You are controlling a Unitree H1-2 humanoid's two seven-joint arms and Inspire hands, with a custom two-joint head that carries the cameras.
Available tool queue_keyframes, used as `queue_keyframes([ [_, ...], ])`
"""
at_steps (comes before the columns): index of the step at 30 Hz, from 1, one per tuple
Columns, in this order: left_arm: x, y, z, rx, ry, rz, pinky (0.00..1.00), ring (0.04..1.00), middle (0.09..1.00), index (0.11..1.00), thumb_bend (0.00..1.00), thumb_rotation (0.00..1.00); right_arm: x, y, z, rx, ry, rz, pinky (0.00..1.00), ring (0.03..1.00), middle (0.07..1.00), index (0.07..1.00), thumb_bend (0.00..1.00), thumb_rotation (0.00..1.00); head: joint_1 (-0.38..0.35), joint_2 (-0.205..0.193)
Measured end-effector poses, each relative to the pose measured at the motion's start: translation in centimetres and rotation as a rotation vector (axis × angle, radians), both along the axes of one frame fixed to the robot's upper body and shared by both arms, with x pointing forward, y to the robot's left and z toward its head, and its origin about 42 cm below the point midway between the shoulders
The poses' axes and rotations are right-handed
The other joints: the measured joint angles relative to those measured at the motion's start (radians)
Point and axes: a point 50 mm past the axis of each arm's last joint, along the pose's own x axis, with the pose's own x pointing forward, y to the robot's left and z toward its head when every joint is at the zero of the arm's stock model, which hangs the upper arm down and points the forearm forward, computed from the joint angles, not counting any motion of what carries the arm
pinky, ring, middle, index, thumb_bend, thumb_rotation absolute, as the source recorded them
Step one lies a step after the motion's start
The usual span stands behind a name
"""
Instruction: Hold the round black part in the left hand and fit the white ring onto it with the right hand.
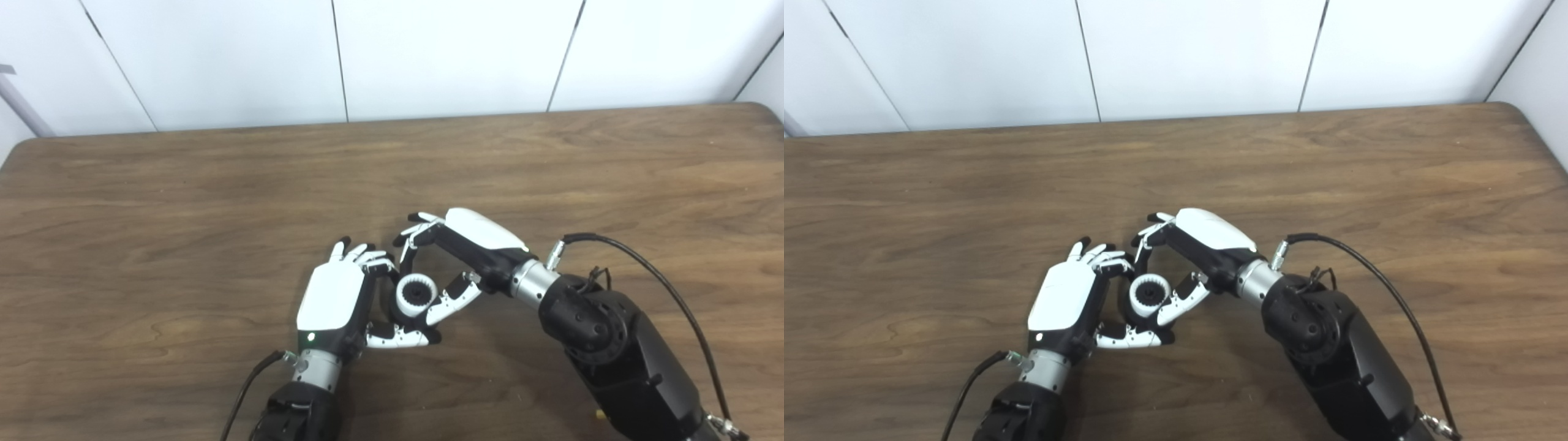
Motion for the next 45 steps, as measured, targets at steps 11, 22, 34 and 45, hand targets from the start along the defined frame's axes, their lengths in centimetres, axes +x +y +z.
queue_keyframes([
  [11,0.0,0.0,0.0,0.0,0.002,-0.001,1.0,0.887,0.781,0.483,0.52,0.06,0.1,-0.4,-0.1,-0.032,0.001,-0.002,0.96,0.987,0.874,0.621,0.9,0.29,-0.002,0.002],
  [22,0.0,0.0,0.0,0.002,0.001,-0.001,1.0,0.881,0.775,0.483,0.52,0.06,0.2,-0.8,-0.2,-0.063,0.003,-0.029,1.0,1.0,0.982,0.711,0.99,0.34,-0.008,0.005],
  [34,0.0,0.1,0.0,0.003,0.0,0.0,1.0,0.885,0.778,0.483,0.52,0.06,0.4,-1.3,-0.1,-0.055,0.01,-0.059,1.0,1.0,0.954,0.646,0.97,0.34,-0.012,0.005],
  [45,0.1,0.7,-0.1,0.01,-0.015,-0.005,1.0,0.879,0.771,0.483,0.52,0.06,0.8,-4.5,1.4,-0.052,-0.012,-0.161,0.99,1.0,0.945,0.696,0.98,0.34,-0.023,-0.005],
])
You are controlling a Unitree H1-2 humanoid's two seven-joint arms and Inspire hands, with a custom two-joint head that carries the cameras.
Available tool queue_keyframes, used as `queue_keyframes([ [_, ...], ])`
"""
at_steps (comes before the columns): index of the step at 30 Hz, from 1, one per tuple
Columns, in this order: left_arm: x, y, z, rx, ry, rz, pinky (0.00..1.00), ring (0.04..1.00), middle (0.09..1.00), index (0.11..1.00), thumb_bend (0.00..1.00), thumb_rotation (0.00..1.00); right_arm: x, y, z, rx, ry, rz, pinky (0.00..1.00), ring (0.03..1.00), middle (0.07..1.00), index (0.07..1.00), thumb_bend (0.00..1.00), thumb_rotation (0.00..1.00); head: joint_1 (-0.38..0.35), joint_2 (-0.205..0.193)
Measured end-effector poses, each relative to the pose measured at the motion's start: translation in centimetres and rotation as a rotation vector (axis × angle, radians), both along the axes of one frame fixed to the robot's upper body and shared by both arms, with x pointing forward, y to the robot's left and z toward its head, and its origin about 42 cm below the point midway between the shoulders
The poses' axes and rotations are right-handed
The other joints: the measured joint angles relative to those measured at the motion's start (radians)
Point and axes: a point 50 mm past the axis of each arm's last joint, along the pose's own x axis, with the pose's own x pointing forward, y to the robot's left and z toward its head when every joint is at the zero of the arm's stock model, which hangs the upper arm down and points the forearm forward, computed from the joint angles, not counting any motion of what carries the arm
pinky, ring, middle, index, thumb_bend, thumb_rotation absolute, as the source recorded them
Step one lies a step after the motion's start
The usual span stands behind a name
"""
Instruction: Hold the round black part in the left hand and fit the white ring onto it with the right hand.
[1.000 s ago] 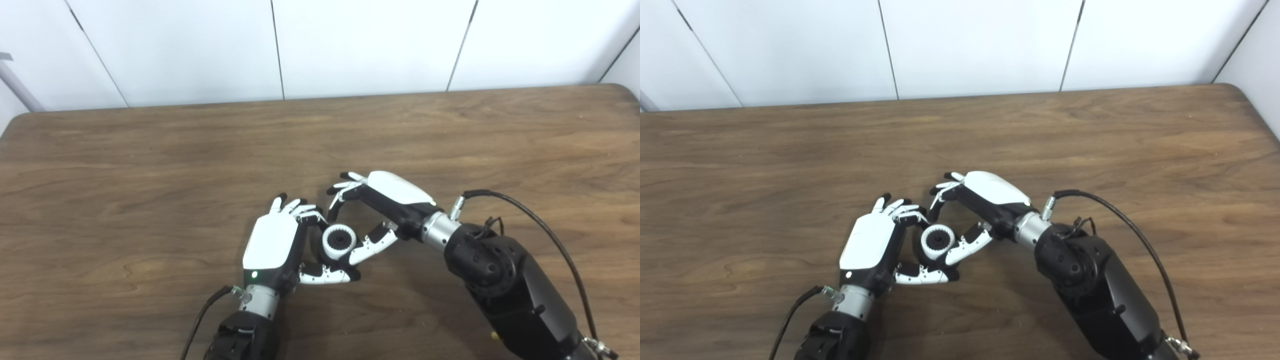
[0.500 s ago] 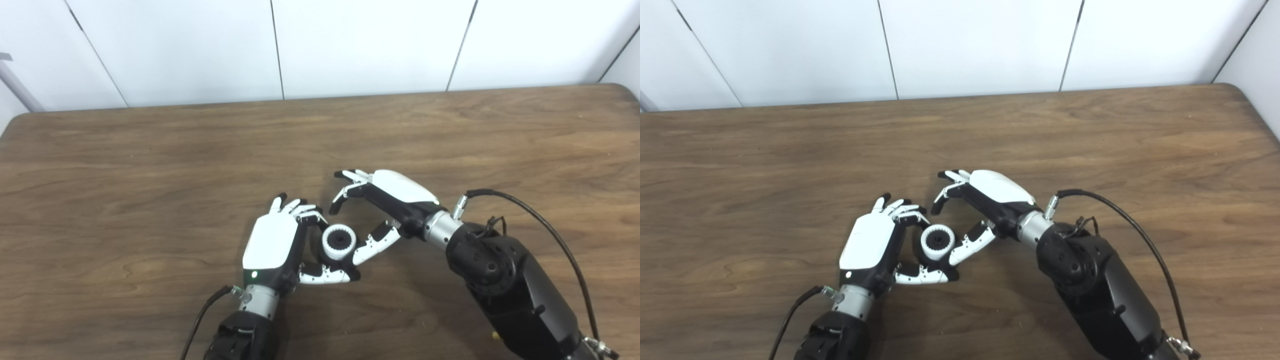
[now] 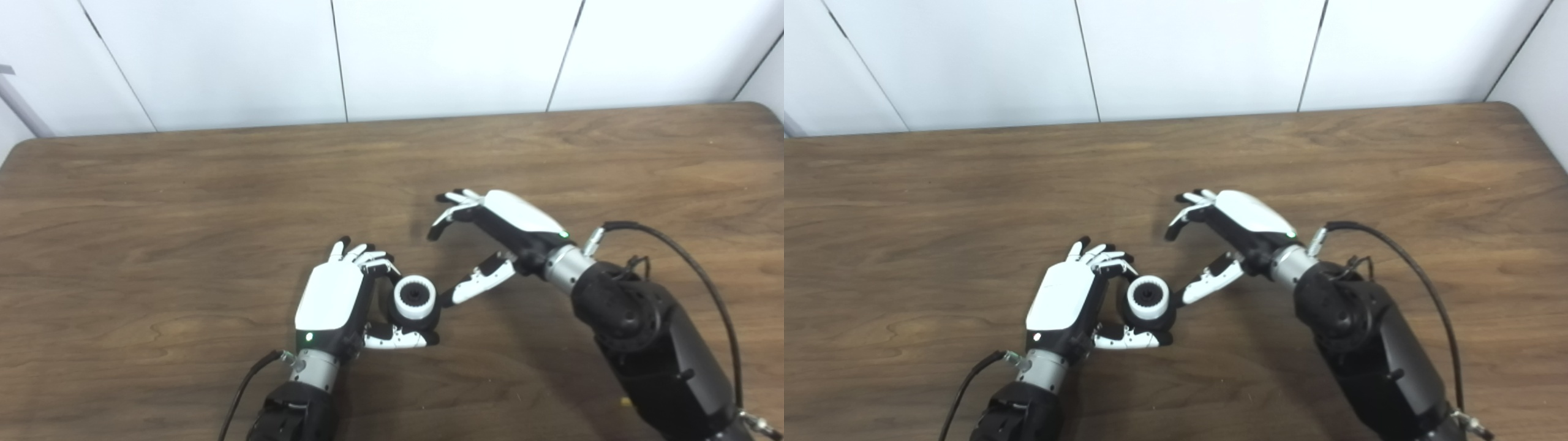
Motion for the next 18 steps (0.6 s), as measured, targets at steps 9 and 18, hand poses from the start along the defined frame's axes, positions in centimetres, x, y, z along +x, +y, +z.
queue_keyframes([
  [9,0.2,1.1,-0.2,0.006,-0.002,0.003,1.0,0.885,0.798,0.495,0.52,0.08,0.2,-1.6,0.9,0.045,-0.025,-0.053,0.92,0.997,0.939,0.669,0.98,0.36,-0.011,-0.006],
  [18,0.5,1.4,-0.1,0.025,0.016,-0.001,1.0,0.893,0.828,0.695,0.85,0.25,-0.2,-1.7,0.9,0.062,-0.034,-0.061,0.9,0.991,0.931,0.675,0.99,0.39,-0.012,-0.012],
])
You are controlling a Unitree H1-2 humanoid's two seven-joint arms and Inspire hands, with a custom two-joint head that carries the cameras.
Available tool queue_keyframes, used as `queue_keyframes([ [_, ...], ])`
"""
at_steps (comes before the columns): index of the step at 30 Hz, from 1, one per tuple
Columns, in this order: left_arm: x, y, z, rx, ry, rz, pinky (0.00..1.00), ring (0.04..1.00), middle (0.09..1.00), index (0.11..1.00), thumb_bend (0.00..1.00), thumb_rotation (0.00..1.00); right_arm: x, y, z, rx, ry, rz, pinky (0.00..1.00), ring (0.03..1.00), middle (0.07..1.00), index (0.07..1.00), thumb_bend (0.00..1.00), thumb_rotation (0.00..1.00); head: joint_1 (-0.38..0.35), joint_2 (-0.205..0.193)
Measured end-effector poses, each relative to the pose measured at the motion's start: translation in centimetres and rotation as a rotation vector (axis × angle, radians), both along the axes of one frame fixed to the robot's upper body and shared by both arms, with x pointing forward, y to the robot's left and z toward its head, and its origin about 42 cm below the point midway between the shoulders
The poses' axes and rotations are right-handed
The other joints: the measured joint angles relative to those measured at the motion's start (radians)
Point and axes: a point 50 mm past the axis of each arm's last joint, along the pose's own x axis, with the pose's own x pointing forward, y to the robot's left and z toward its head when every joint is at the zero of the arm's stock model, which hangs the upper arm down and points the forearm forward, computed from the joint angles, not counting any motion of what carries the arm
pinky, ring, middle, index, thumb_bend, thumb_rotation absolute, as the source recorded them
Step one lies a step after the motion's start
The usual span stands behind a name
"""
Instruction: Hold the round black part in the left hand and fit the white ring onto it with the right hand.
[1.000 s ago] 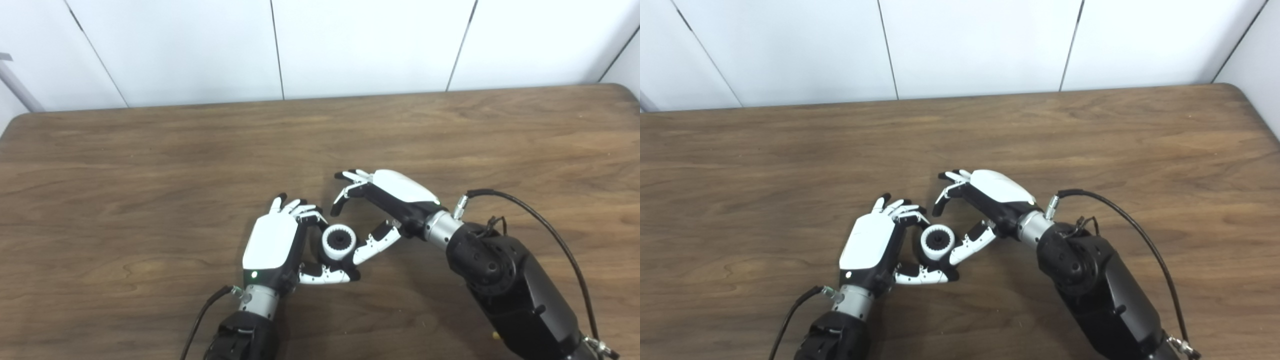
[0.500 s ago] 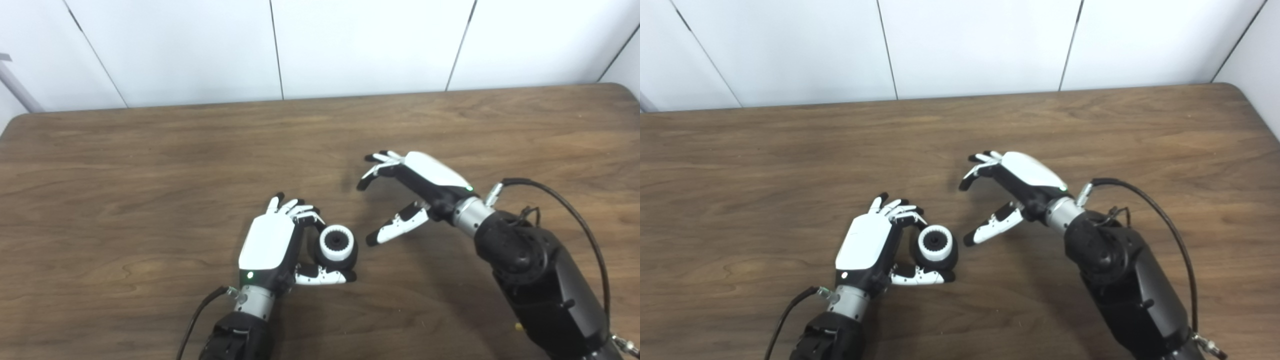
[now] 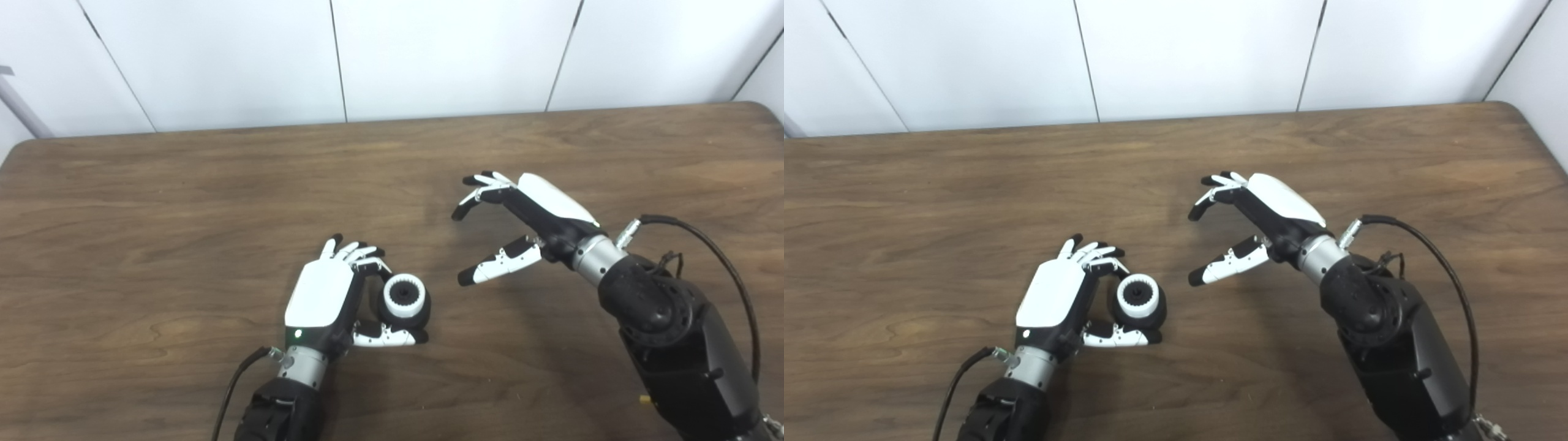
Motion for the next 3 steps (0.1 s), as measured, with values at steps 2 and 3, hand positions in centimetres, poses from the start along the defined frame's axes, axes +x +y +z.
queue_keyframes([
  [2,0.02,0.07,0.07,0.0,0.003,0.0,1.0,0.896,0.834,0.729,0.88,0.25,0.01,-0.03,0.03,0.001,-0.005,-0.004,0.89,0.987,0.928,0.684,0.99,0.4,-0.002,-0.002],
  [3,0.05,0.12,0.07,-0.001,0.006,0.0,1.0,0.897,0.837,0.742,0.89,0.25,0.02,-0.04,0.04,0.001,-0.007,-0.006,0.89,0.985,0.927,0.687,0.99,0.4,-0.003,-0.003],
])
